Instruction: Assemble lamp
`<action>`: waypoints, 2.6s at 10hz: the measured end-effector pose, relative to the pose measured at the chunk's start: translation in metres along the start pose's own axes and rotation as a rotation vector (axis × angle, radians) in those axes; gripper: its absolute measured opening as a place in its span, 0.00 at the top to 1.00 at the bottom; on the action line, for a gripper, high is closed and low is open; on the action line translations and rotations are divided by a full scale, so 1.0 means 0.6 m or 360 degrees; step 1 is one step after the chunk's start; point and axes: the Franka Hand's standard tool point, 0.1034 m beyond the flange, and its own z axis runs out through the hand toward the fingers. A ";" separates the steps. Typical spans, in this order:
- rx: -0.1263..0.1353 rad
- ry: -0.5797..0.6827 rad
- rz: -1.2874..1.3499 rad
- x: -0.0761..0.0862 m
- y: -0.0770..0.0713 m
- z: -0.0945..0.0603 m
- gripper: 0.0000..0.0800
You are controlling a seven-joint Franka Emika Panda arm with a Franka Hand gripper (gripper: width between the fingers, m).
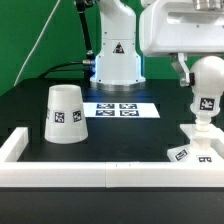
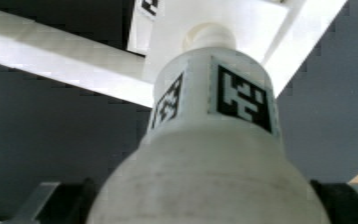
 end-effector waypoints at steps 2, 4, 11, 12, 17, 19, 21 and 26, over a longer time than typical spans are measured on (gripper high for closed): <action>0.0002 -0.0011 0.0001 -0.005 0.000 0.007 0.28; -0.0005 0.0008 -0.0001 -0.012 -0.002 0.014 0.28; -0.0075 0.0240 -0.0020 -0.033 -0.013 0.011 0.28; -0.0075 0.0240 -0.0020 -0.033 -0.013 0.011 0.18; -0.0057 0.0225 -0.0004 -0.023 -0.025 -0.017 0.13; -0.0054 0.0207 -0.0003 -0.017 -0.018 -0.040 0.13; -0.0050 0.0190 0.0004 -0.015 -0.014 -0.048 0.13; 0.0067 -0.0222 0.0002 -0.033 -0.022 -0.034 0.13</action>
Offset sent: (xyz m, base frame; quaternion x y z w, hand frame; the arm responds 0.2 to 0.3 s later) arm -0.0077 0.0035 -0.0095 -0.0002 0.0245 -0.0046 0.9997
